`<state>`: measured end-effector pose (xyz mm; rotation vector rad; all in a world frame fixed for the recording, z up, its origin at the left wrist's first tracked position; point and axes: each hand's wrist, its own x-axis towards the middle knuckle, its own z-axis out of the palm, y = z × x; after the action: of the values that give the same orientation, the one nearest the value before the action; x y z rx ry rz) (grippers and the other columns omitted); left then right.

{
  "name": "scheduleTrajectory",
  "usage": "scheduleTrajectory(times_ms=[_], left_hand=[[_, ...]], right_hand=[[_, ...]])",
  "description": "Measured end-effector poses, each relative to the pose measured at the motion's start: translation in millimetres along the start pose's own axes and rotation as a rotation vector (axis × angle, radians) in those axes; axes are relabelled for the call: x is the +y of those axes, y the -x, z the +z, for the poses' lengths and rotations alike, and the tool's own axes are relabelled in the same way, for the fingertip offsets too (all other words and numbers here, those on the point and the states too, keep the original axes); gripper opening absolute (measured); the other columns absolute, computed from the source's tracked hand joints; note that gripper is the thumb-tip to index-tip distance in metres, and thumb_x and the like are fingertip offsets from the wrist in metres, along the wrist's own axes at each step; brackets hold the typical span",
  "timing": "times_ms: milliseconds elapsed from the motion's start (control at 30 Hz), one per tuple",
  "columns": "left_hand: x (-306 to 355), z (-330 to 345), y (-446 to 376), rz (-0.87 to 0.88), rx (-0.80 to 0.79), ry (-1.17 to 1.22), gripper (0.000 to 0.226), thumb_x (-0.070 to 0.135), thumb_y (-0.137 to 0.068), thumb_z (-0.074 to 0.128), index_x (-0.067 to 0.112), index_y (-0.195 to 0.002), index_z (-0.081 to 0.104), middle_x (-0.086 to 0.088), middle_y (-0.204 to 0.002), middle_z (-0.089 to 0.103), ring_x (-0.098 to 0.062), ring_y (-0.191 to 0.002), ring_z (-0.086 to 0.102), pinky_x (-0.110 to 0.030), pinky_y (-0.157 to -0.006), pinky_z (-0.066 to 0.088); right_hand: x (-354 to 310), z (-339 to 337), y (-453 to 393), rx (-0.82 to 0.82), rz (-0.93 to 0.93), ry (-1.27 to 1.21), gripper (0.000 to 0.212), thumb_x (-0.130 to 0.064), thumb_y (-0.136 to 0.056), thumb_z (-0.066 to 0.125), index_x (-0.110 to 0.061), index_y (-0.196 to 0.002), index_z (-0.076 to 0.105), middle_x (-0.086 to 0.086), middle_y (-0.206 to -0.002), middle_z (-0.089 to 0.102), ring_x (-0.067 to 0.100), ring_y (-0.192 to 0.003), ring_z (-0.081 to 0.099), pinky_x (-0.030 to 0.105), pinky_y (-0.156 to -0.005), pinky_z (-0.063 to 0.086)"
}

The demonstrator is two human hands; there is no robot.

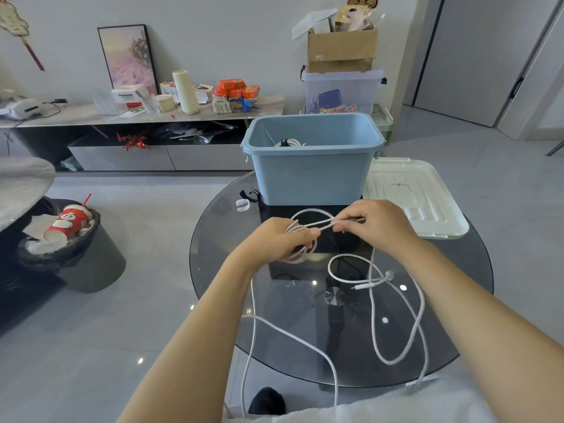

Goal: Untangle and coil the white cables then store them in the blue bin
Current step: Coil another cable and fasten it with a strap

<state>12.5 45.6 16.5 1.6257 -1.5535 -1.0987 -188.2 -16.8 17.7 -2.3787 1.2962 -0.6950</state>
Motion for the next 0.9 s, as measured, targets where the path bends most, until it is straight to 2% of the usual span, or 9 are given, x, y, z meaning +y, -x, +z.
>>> scheduleTrajectory(times_ms=[100,167,300,400,500,567,700,800,900], left_hand=[[0,-3,1,-0.021,-0.071,0.318,0.034,0.034,-0.095,0.054,0.011,-0.070,0.057,0.004,-0.045,0.026,-0.013,-0.041,0.025,-0.021,-0.048,0.037],[3,-3,0,-0.030,-0.055,0.578,0.033,0.031,-0.098,0.047,0.011,-0.072,0.050,0.007,-0.042,0.021,-0.009,-0.036,0.019,-0.021,-0.045,0.037],[13,-2,-1,-0.013,0.097,1.033,0.034,0.030,-0.100,0.043,0.012,-0.071,0.048,0.010,-0.036,0.020,-0.005,-0.029,0.018,-0.018,-0.041,0.037],[18,-3,-2,0.026,0.199,1.228,0.034,0.032,-0.099,0.046,0.012,-0.072,0.051,0.009,-0.036,0.021,-0.005,-0.029,0.019,-0.018,-0.042,0.039],[21,-8,-2,0.064,0.271,1.327,0.035,0.033,-0.099,0.046,0.012,-0.072,0.052,0.009,-0.035,0.022,-0.006,-0.029,0.019,-0.018,-0.044,0.038],[22,-13,0,0.065,0.323,1.345,0.035,0.035,-0.098,0.046,0.014,-0.071,0.052,0.007,-0.035,0.023,-0.007,-0.028,0.021,-0.017,-0.045,0.038],[26,-23,5,0.078,0.393,1.369,0.036,0.037,-0.098,0.045,0.015,-0.071,0.054,0.006,-0.033,0.026,-0.008,-0.028,0.023,-0.017,-0.047,0.035],[28,-24,8,0.081,0.392,1.326,0.036,0.036,-0.098,0.046,0.014,-0.071,0.055,0.007,-0.034,0.025,-0.007,-0.028,0.022,-0.017,-0.046,0.035],[32,-19,7,0.087,0.369,1.307,0.035,0.035,-0.098,0.048,0.013,-0.072,0.056,0.008,-0.036,0.022,-0.008,-0.029,0.019,-0.018,-0.044,0.039]], right_hand=[[11,9,-1,0.008,-0.004,-0.057,0.011,-0.040,-0.080,0.069,-0.035,-0.088,0.075,-0.011,-0.080,0.065,0.006,-0.073,0.054,0.029,-0.066,0.044],[14,15,-2,0.041,-0.009,-0.041,0.017,-0.043,-0.082,0.066,-0.034,-0.094,0.074,-0.011,-0.080,0.060,0.004,-0.070,0.052,0.025,-0.063,0.040],[12,21,-8,0.092,0.059,0.006,0.029,-0.050,-0.092,0.048,-0.035,-0.104,0.070,-0.007,-0.076,0.053,0.012,-0.073,0.052,0.028,-0.062,0.039],[13,27,-8,-0.037,0.171,0.038,0.039,-0.054,-0.095,0.034,-0.037,-0.109,0.068,-0.005,-0.091,0.059,0.015,-0.084,0.056,0.031,-0.072,0.044],[15,28,-5,-0.142,0.204,0.018,0.037,-0.059,-0.093,0.035,-0.045,-0.108,0.065,-0.009,-0.096,0.061,0.012,-0.092,0.056,0.029,-0.079,0.044],[18,24,-5,-0.155,0.230,-0.083,0.036,-0.057,-0.093,0.039,-0.039,-0.096,0.071,-0.012,-0.092,0.062,0.010,-0.091,0.055,0.031,-0.081,0.044],[29,19,0,-0.145,0.233,-0.154,0.036,-0.042,-0.093,0.052,-0.019,-0.071,0.069,-0.009,-0.074,0.057,0.010,-0.072,0.052,0.024,-0.066,0.038],[34,19,1,-0.170,0.226,-0.165,0.027,-0.036,-0.090,0.058,-0.018,-0.073,0.069,-0.003,-0.086,0.059,0.010,-0.077,0.054,0.022,-0.068,0.040],[22,22,0,-0.199,0.176,-0.207,0.010,-0.029,-0.088,0.063,-0.022,-0.084,0.068,-0.012,-0.088,0.062,0.008,-0.081,0.057,0.022,-0.075,0.044]])
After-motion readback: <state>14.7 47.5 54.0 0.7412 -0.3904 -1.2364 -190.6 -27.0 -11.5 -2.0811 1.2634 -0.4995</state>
